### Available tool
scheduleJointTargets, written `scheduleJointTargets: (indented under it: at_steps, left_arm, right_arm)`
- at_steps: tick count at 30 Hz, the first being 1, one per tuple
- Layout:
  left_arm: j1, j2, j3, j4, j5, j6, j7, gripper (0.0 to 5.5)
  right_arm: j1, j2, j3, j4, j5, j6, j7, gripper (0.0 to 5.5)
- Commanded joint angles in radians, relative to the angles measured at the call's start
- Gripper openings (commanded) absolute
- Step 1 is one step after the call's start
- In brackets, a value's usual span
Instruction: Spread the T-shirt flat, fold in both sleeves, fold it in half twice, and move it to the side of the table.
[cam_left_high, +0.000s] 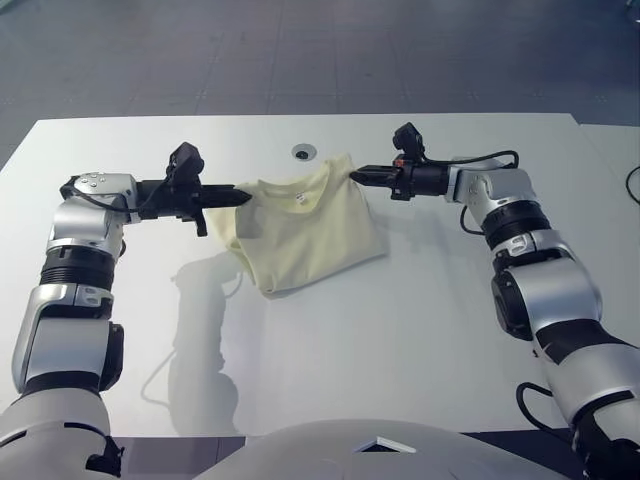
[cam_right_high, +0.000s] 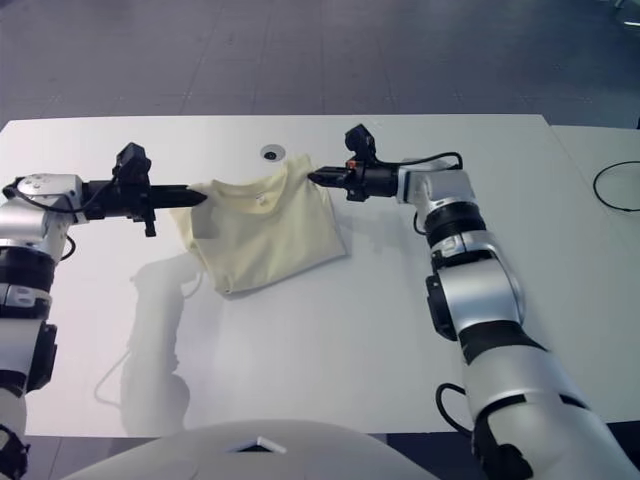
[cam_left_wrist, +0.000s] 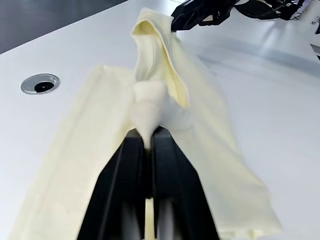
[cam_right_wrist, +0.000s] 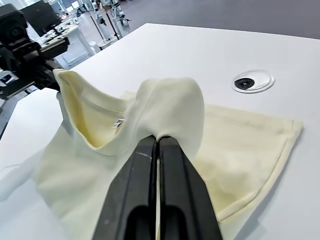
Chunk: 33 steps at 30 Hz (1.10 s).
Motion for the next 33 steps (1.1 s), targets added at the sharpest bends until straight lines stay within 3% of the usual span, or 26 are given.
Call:
scheduleJointTargets:
  at_steps: [1, 7, 18, 26, 33]
  left_arm:
    - [-0.084, -0.023, 0.037, 0.065, 0.028, -0.011, -0.001, 0.0]
    - [-0.13, -0.022, 0.06, 0.117, 0.076, -0.044, 0.008, 0.0]
    - [0.028, -0.021, 0.054, -0.142, 0.148, 0.006, 0.128, 0.0]
    - [0.163, -0.14, -0.043, -0.286, 0.26, -0.019, 0.298, 0.0]
    - [0.248, -0.138, -0.079, -0.425, 0.287, -0.013, 0.315, 0.0]
  right_arm:
    - [-0.08, 0.019, -0.061, 0.08, -0.029, -0.045, -0.024, 0.01]
    - [-0.131, 0.043, -0.132, 0.147, -0.057, -0.09, -0.082, 0.01]
    - [-0.135, 0.105, -0.217, 0.199, -0.101, -0.132, -0.213, 0.01]
    - [0.041, 0.108, -0.172, 0.189, -0.189, -0.125, -0.202, 0.01]
    - [0.214, 0.089, -0.101, 0.119, -0.263, -0.093, -0.137, 0.01]
